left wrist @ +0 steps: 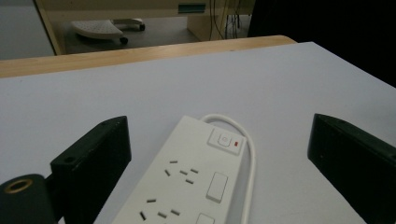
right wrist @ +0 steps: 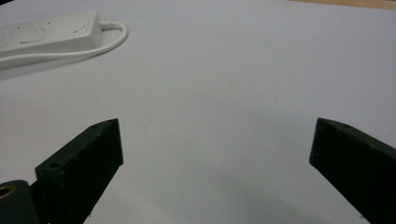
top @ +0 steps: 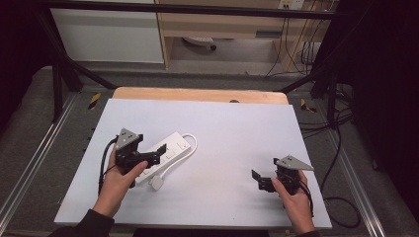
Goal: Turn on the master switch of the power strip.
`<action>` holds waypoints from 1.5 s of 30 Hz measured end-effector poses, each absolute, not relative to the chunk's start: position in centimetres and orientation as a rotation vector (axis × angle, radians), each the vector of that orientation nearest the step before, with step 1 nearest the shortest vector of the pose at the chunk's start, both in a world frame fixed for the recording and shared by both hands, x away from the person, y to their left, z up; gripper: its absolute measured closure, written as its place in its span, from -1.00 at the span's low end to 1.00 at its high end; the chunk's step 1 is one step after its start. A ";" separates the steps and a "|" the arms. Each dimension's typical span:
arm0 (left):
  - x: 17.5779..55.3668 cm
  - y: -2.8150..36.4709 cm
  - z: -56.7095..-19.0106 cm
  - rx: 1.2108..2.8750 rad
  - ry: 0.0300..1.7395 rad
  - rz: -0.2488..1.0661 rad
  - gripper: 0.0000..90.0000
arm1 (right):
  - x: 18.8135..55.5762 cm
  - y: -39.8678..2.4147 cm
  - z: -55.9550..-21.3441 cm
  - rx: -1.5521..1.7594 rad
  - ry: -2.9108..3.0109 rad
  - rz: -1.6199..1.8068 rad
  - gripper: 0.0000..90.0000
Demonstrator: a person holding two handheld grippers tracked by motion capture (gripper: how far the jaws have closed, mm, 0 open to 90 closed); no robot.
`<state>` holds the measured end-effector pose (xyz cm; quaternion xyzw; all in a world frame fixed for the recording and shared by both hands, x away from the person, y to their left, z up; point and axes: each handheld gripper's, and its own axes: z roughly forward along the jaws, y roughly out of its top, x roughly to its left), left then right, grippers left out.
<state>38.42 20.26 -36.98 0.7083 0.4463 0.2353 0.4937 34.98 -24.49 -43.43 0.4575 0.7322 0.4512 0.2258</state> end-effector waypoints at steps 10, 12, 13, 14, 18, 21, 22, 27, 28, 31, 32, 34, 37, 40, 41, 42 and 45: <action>39.6 18.4 -36.3 1.741 1.069 0.573 -0.86 | 35.0 -24.7 -43.4 1.271 2.010 1.260 -0.93; 39.9 17.9 -36.3 1.750 1.064 0.571 -0.86 | 35.0 -24.7 -43.3 1.269 2.009 1.264 -0.94; 39.9 17.9 -36.3 1.750 1.064 0.571 -0.86 | 35.0 -24.7 -43.3 1.269 2.009 1.264 -0.94; 40.0 17.8 -36.3 1.754 1.064 0.568 -0.86 | 35.0 -24.8 -43.3 1.272 2.008 1.266 -0.94; 40.6 17.4 -36.3 1.758 1.069 0.566 -0.86 | 35.0 -24.8 -43.3 1.275 2.006 1.270 -0.94; 40.9 17.1 -36.2 1.766 1.070 0.564 -0.86 | 35.0 -24.8 -43.3 1.275 2.007 1.271 -0.94; 41.2 16.8 -36.2 1.766 1.073 0.554 -0.86 | 35.0 -24.8 -43.3 1.276 2.006 1.273 -0.94; 41.6 16.4 -36.0 1.776 1.071 0.555 -0.86 | 35.0 -24.9 -43.3 1.280 2.006 1.274 -0.94; 41.7 16.3 -35.9 1.776 1.071 0.553 -0.86 | 35.0 -24.9 -43.3 1.281 2.005 1.274 -0.94; 42.0 16.0 -35.8 1.777 1.078 0.543 -0.86 | 35.0 -24.9 -43.3 1.284 2.006 1.271 -0.93; 42.2 15.9 -35.7 1.775 1.081 0.537 -0.86 | 35.0 -24.9 -43.3 1.289 2.007 1.271 -0.93; 42.3 15.9 -35.7 1.777 1.082 0.537 -0.85 | 35.0 -24.9 -43.3 1.289 2.005 1.272 -0.93; 42.5 15.8 -35.7 1.782 1.086 0.532 -0.85 | 35.0 -25.0 -43.4 1.288 2.005 1.266 -0.93; 42.7 15.8 -35.7 1.783 1.090 0.523 -0.85 | 35.0 -25.0 -43.4 1.289 2.005 1.263 -0.93; 42.7 15.8 -35.7 1.779 1.093 0.521 -0.85 | 35.1 -25.0 -43.4 1.289 2.006 1.260 -0.93; 42.8 15.9 -35.7 1.776 1.097 0.521 -0.85 | 35.1 -24.9 -43.4 1.287 2.009 1.259 -0.93; 43.0 16.0 -35.8 1.769 1.104 0.511 -0.85 | 35.1 -24.7 -43.4 1.288 2.010 1.259 -0.93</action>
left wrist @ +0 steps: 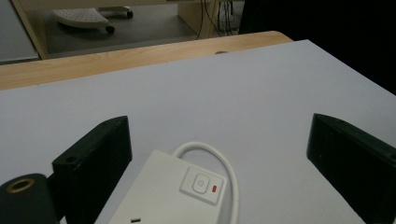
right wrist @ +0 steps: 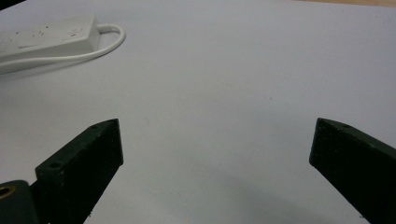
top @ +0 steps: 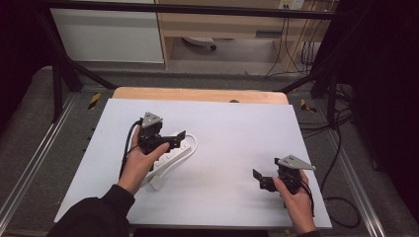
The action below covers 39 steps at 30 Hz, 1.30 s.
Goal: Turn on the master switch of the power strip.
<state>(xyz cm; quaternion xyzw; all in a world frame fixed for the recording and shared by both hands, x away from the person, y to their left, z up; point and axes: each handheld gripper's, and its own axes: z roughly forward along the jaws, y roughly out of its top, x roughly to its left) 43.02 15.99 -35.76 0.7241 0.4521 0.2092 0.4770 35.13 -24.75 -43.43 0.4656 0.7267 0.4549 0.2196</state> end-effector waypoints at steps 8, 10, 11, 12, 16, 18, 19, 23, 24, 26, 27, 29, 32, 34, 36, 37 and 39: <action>43.6 15.3 -36.2 1.778 1.114 0.491 -0.85 | 35.3 -24.2 -43.4 1.261 2.039 1.253 -0.93; 43.6 15.2 -36.2 1.780 1.113 0.488 -0.85 | 35.3 -24.2 -43.4 1.258 2.042 1.252 -0.93; 43.6 15.1 -36.2 1.781 1.114 0.486 -0.85 | 35.3 -24.2 -43.4 1.258 2.042 1.252 -0.93; 43.7 15.0 -36.2 1.785 1.109 0.484 -0.85 | 35.3 -24.2 -43.4 1.253 2.043 1.251 -0.93; 43.7 14.7 -36.2 1.789 1.103 0.479 -0.85 | 35.4 -24.3 -43.4 1.258 2.042 1.252 -0.93; 43.8 14.5 -36.2 1.788 1.104 0.476 -0.84 | 35.4 -24.4 -43.4 1.259 2.043 1.250 -0.93; 43.8 14.5 -36.2 1.790 1.106 0.473 -0.84 | 35.3 -24.4 -43.5 1.262 2.042 1.249 -0.93; 43.8 14.1 -36.3 1.801 1.106 0.474 -0.83 | 35.3 -24.5 -43.5 1.261 2.047 1.242 -0.93; 43.9 14.0 -36.4 1.809 1.108 0.476 -0.83 | 35.3 -24.5 -43.5 1.263 2.047 1.243 -0.93; 44.0 13.8 -36.5 1.818 1.115 0.465 -0.83 | 35.3 -24.5 -43.5 1.264 2.047 1.241 -0.93; 44.1 13.7 -36.6 1.820 1.117 0.461 -0.83 | 35.3 -24.5 -43.5 1.260 2.047 1.241 -0.93; 44.4 13.6 -36.9 1.830 1.120 0.463 -0.75 | 35.3 -24.4 -43.6 1.265 2.048 1.242 -0.93; 44.8 13.3 -37.2 1.839 1.124 0.459 -0.73 | 35.4 -24.4 -43.6 1.262 2.052 1.238 -0.93; 45.0 13.0 -37.4 1.848 1.120 0.461 -0.73 | 35.4 -24.4 -43.6 1.264 2.052 1.237 -0.93; 45.1 12.8 -37.6 1.864 1.115 0.466 -0.71 | 35.4 -24.4 -43.7 1.265 2.053 1.236 -0.93; 45.2 12.6 -37.7 1.869 1.115 0.467 -0.70 | 35.4 -24.4 -43.7 1.265 2.055 1.233 -0.93; 45.3 12.4 -37.8 1.876 1.117 0.475 -0.66 | 35.5 -24.4 -43.7 1.262 2.056 1.230 -0.93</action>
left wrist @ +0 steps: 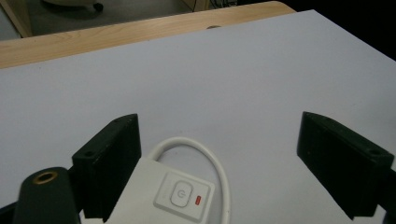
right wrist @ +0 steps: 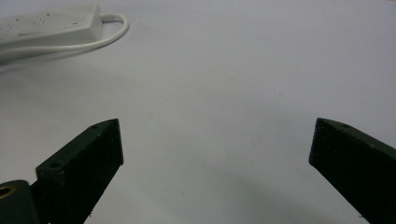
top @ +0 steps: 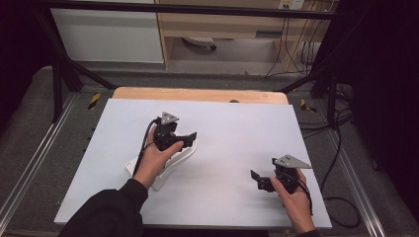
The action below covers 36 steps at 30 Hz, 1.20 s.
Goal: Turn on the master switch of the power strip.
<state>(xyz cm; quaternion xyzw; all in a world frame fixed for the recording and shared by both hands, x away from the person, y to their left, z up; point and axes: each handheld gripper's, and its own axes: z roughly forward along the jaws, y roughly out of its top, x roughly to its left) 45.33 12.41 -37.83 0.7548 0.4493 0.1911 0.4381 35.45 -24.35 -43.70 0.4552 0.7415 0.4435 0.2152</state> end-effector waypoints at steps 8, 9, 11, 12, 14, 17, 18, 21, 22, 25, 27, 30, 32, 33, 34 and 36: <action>45.3 11.8 -38.1 1.900 1.123 0.495 -0.49 | 35.4 -24.2 -43.7 1.261 2.059 1.226 -0.93; 45.4 11.8 -38.1 1.901 1.126 0.493 -0.47 | 35.4 -24.2 -43.7 1.258 2.061 1.225 -0.93; 45.5 11.8 -38.2 1.907 1.126 0.483 -0.35 | 35.4 -24.3 -43.7 1.256 2.062 1.226 -0.93; 45.6 11.8 -38.3 1.906 1.128 0.475 -0.35 | 35.4 -24.3 -43.7 1.256 2.062 1.226 -0.93; 45.7 11.8 -38.4 1.915 1.126 0.458 -0.21 | 35.4 -24.2 -43.7 1.256 2.063 1.227 -0.93; 45.7 11.7 -38.6 1.932 1.124 0.468 -0.09 | 35.4 -24.2 -43.7 1.255 2.064 1.227 -0.93; 45.8 11.8 -38.6 1.936 1.122 0.468 -0.09 | 35.4 -24.2 -43.7 1.255 2.064 1.227 -0.93; 45.9 12.0 -38.7 1.943 1.125 0.468 0.04 | 35.4 -24.2 -43.7 1.258 2.063 1.229 -0.93; 46.0 12.0 -38.8 1.944 1.125 0.470 0.04 | 35.4 -24.2 -43.7 1.258 2.063 1.229 -0.93; 46.1 12.3 -38.8 1.943 1.119 0.465 0.26 | 35.4 -24.2 -43.7 1.256 2.064 1.229 -0.93; 46.2 12.4 -38.9 1.945 1.121 0.464 0.40 | 35.4 -24.2 -43.7 1.255 2.064 1.228 -0.93; 46.2 12.5 -39.0 1.955 1.111 0.463 0.52 | 35.4 -24.2 -43.6 1.254 2.065 1.230 -0.93; 46.2 12.5 -39.0 1.959 1.107 0.463 0.59 | 35.4 -24.2 -43.6 1.254 2.065 1.230 -0.93; 46.2 12.5 -39.0 1.964 1.103 0.461 0.63 | 35.4 -24.2 -43.7 1.253 2.065 1.230 -0.93; 46.2 12.5 -39.0 1.965 1.101 0.460 0.67 | 35.4 -24.2 -43.7 1.254 2.065 1.230 -0.93; 46.2 12.6 -39.1 1.976 1.093 0.459 0.75 | 35.4 -24.2 -43.6 1.254 2.065 1.232 -0.93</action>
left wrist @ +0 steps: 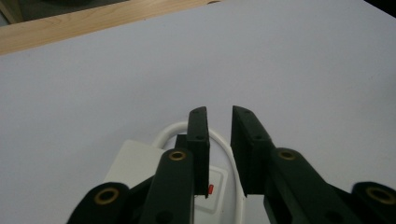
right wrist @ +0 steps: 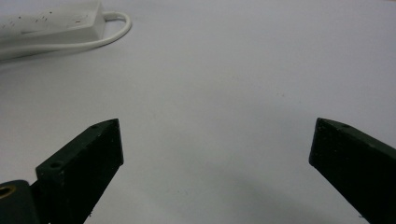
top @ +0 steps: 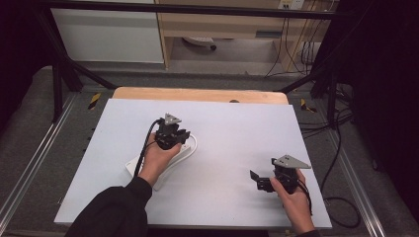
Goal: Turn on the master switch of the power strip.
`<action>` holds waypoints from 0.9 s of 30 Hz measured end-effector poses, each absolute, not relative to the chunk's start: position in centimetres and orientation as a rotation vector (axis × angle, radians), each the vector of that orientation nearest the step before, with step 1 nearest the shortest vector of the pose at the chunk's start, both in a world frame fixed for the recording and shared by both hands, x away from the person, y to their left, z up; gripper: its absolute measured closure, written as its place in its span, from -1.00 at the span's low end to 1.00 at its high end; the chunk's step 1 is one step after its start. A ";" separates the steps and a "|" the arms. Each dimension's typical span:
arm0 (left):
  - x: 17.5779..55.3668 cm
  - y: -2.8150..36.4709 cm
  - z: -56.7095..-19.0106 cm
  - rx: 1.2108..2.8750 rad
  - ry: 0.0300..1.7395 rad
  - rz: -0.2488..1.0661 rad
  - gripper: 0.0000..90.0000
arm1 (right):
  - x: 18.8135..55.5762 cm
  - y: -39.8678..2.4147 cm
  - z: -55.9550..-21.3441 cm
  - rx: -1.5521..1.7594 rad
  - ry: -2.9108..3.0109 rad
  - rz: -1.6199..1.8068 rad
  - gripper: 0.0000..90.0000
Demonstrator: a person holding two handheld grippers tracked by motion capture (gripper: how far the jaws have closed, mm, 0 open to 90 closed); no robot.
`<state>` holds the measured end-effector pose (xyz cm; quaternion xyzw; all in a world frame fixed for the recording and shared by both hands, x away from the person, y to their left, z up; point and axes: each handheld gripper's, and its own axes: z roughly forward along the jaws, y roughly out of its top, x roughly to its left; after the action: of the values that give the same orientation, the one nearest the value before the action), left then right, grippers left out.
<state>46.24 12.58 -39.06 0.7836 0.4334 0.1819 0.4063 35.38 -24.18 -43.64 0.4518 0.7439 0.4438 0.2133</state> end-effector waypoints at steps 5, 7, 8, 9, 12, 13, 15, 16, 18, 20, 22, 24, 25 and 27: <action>46.3 12.7 -39.3 1.987 1.087 0.443 0.83 | 35.3 -24.1 -43.6 1.252 2.066 1.232 -0.93; 46.4 12.7 -39.4 1.999 1.084 0.438 0.86 | 35.3 -24.1 -43.6 1.254 2.067 1.231 -0.93; 46.4 12.7 -39.5 2.006 1.082 0.430 0.88 | 35.3 -24.1 -43.6 1.254 2.066 1.233 -0.93; 46.4 12.8 -39.6 2.011 1.081 0.426 0.88 | 35.3 -24.1 -43.6 1.253 2.066 1.234 -0.93; 46.5 13.1 -39.9 2.004 1.090 0.413 0.92 | 35.3 -24.1 -43.6 1.249 2.068 1.235 -0.93; 46.5 13.2 -40.0 2.003 1.095 0.409 0.94 | 35.3 -24.1 -43.6 1.247 2.068 1.233 -0.93; 46.6 13.4 -40.2 2.007 1.102 0.401 0.98 | 35.3 -24.1 -43.6 1.251 2.068 1.235 -0.93; 46.6 13.4 -40.2 2.008 1.102 0.399 0.98 | 35.3 -24.1 -43.6 1.251 2.068 1.235 -0.93; 46.7 13.5 -40.3 2.010 1.101 0.397 1.00 | 35.3 -24.0 -43.6 1.250 2.068 1.235 -0.93; 46.7 13.5 -40.3 2.011 1.103 0.393 1.00 | 35.3 -24.1 -43.6 1.248 2.068 1.235 -0.93; 46.8 13.5 -40.4 2.019 1.103 0.393 1.00 | 35.3 -24.1 -43.6 1.247 2.070 1.233 -0.93; 46.9 13.5 -40.6 2.034 1.105 0.388 1.00 | 35.3 -24.0 -43.6 1.246 2.070 1.233 -0.93; 46.9 13.5 -40.6 2.035 1.108 0.387 1.00 | 35.3 -24.0 -43.6 1.244 2.072 1.231 -0.93; 47.0 13.5 -40.8 2.046 1.110 0.384 1.00 | 35.3 -24.0 -43.6 1.242 2.073 1.232 -0.93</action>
<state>47.01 13.52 -40.77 0.8018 0.4350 0.1506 0.3811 35.26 -24.03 -43.57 0.4473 0.7466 0.4439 0.2130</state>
